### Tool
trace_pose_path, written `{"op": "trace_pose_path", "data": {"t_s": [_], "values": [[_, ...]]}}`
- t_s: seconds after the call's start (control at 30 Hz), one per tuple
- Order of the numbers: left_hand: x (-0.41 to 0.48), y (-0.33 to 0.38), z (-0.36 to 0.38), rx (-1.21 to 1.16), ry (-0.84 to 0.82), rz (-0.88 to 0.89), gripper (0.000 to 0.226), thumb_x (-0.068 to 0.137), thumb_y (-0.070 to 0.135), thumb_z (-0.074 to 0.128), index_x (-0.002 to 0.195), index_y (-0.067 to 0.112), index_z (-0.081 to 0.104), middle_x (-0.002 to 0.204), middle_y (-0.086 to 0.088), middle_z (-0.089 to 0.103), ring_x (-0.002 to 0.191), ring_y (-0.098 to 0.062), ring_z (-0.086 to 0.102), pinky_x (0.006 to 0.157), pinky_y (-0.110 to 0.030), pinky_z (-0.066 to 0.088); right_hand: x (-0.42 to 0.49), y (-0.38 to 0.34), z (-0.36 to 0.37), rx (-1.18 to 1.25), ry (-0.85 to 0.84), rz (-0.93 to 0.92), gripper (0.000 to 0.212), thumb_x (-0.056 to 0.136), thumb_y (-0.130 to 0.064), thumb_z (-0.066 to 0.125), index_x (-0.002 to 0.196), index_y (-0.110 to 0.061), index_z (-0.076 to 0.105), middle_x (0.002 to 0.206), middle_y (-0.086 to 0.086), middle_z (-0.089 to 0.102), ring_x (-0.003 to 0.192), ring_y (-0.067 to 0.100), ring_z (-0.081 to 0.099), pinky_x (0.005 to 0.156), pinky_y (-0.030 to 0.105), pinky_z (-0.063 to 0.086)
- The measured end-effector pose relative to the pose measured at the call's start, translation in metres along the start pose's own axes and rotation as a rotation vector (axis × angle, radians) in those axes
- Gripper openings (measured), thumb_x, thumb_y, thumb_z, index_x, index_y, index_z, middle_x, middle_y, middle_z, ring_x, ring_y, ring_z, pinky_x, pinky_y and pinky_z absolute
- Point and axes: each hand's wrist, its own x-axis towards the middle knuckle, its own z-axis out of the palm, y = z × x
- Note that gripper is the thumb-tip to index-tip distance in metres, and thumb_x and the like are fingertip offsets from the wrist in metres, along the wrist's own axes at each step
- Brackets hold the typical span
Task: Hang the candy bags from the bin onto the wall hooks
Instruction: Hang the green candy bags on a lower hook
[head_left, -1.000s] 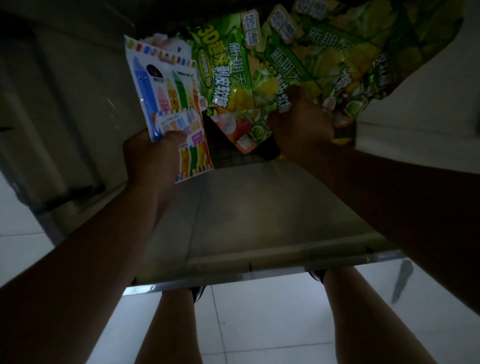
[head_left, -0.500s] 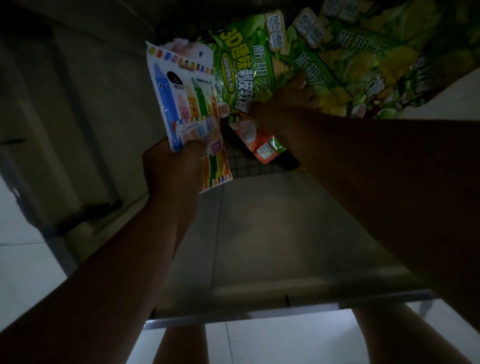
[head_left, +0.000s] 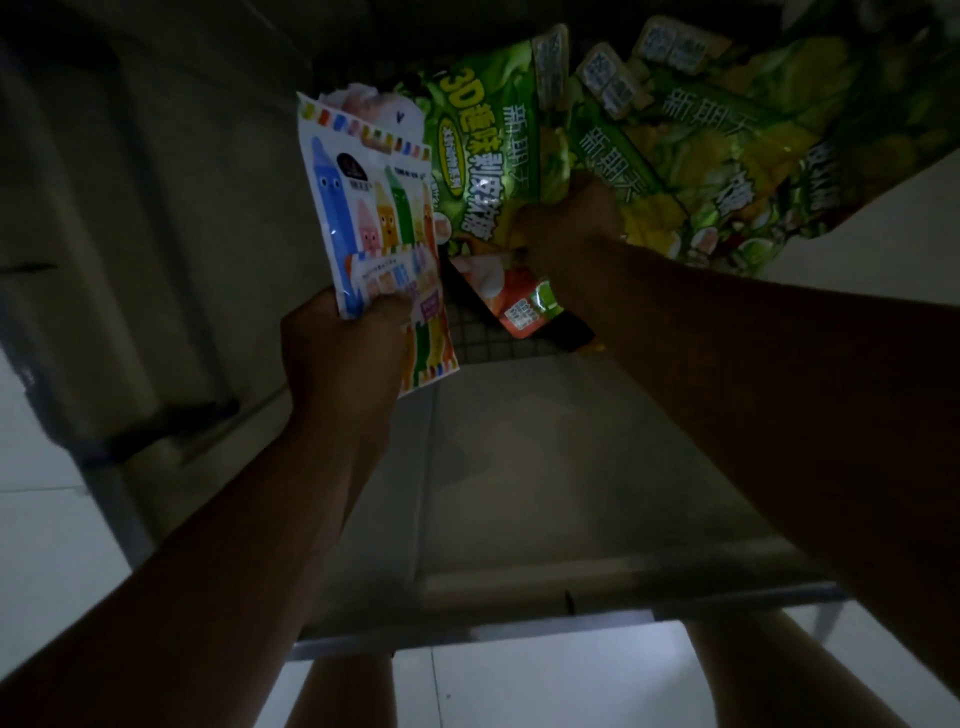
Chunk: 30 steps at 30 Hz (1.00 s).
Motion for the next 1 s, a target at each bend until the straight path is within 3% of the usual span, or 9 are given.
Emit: {"op": "trace_pose_path", "data": {"t_s": [0.13, 0.2, 0.27, 0.37, 0.43, 0.53, 0.67, 0.8, 1.0], "values": [[-0.007, 0.005, -0.008, -0.016, -0.027, -0.01, 0.024, 0.087, 0.009, 0.07, 0.104, 0.026, 0.07, 0.098, 0.012, 0.07, 0.089, -0.008, 0.069, 0.078, -0.031, 0.059, -0.017, 0.002, -0.031, 0.137, -0.053, -0.158, 0.031, 0.082, 0.003, 0.058, 0.112, -0.002, 0.062, 0.096, 0.005, 0.066, 0.089, 0.021, 0.063, 0.072, 0.032, 0.057], [-0.014, 0.01, -0.011, -0.056, -0.067, -0.008, 0.023, 0.086, 0.009, 0.071, 0.092, 0.031, 0.068, 0.089, 0.016, 0.068, 0.07, 0.005, 0.068, 0.058, -0.015, 0.056, -0.027, -0.004, -0.047, 0.132, -0.036, -0.242, 0.031, 0.08, 0.005, 0.059, 0.111, 0.0, 0.06, 0.096, 0.01, 0.067, 0.087, 0.024, 0.065, 0.072, 0.036, 0.058], [-0.025, 0.016, -0.015, -0.064, -0.083, -0.037, 0.023, 0.085, 0.01, 0.072, 0.086, 0.032, 0.067, 0.079, 0.019, 0.068, 0.062, 0.006, 0.066, 0.046, -0.011, 0.049, -0.039, -0.012, -0.067, 0.13, -0.049, -0.319, 0.029, 0.078, 0.006, 0.06, 0.106, 0.001, 0.059, 0.093, 0.012, 0.069, 0.084, 0.022, 0.068, 0.07, 0.038, 0.058], [-0.043, 0.027, -0.023, -0.053, -0.119, -0.085, 0.023, 0.083, 0.015, 0.072, 0.105, 0.021, 0.071, 0.091, 0.008, 0.075, 0.082, -0.013, 0.073, 0.053, -0.019, 0.054, -0.058, -0.025, -0.097, 0.087, -0.053, -0.415, 0.026, 0.08, 0.003, 0.063, 0.104, -0.005, 0.063, 0.079, -0.015, 0.064, 0.068, -0.012, 0.061, 0.06, 0.01, 0.049], [-0.056, 0.035, -0.031, -0.074, -0.197, -0.085, 0.038, 0.077, 0.018, 0.074, 0.115, 0.019, 0.069, 0.105, -0.001, 0.075, 0.094, -0.025, 0.073, 0.069, -0.032, 0.059, -0.074, -0.035, -0.115, 0.057, -0.037, -0.477, 0.018, 0.082, -0.003, 0.066, 0.093, -0.016, 0.061, 0.074, -0.02, 0.057, 0.061, -0.018, 0.054, 0.054, 0.002, 0.038], [-0.081, 0.056, -0.044, -0.119, -0.283, -0.063, 0.041, 0.07, 0.023, 0.076, 0.11, 0.026, 0.07, 0.109, 0.0, 0.075, 0.097, -0.027, 0.073, 0.086, -0.051, 0.056, -0.098, -0.05, -0.14, -0.023, -0.023, -0.541, 0.014, 0.087, -0.015, 0.068, 0.081, -0.019, 0.056, 0.069, -0.014, 0.055, 0.056, -0.015, 0.05, 0.05, 0.003, 0.034], [-0.114, 0.087, -0.06, -0.179, -0.295, 0.022, 0.026, 0.079, 0.036, 0.071, 0.104, 0.03, 0.07, 0.107, 0.003, 0.075, 0.097, -0.022, 0.073, 0.086, -0.052, 0.056, -0.128, -0.074, -0.176, -0.116, 0.044, -0.604, 0.036, 0.09, -0.021, 0.067, 0.064, -0.027, 0.042, 0.057, -0.013, 0.042, 0.05, -0.012, 0.046, 0.044, 0.007, 0.028], [-0.147, 0.123, -0.077, -0.199, -0.3, 0.113, 0.026, 0.082, 0.039, 0.065, 0.105, 0.028, 0.068, 0.103, 0.005, 0.076, 0.094, -0.019, 0.074, 0.081, -0.045, 0.059, -0.154, -0.098, -0.213, -0.038, 0.07, -0.618, 0.013, 0.091, -0.018, 0.065, 0.085, -0.021, 0.054, 0.064, -0.014, 0.051, 0.055, -0.013, 0.048, 0.047, 0.009, 0.032], [-0.191, 0.183, -0.105, -0.213, -0.289, 0.245, 0.013, 0.086, 0.027, 0.066, 0.098, 0.028, 0.071, 0.101, 0.007, 0.076, 0.092, -0.017, 0.074, 0.074, -0.041, 0.06, -0.216, -0.146, -0.262, 0.077, 0.056, -0.687, 0.017, 0.092, -0.017, 0.064, 0.098, -0.031, 0.055, 0.081, -0.021, 0.06, 0.07, -0.017, 0.056, 0.06, 0.008, 0.043]]}}
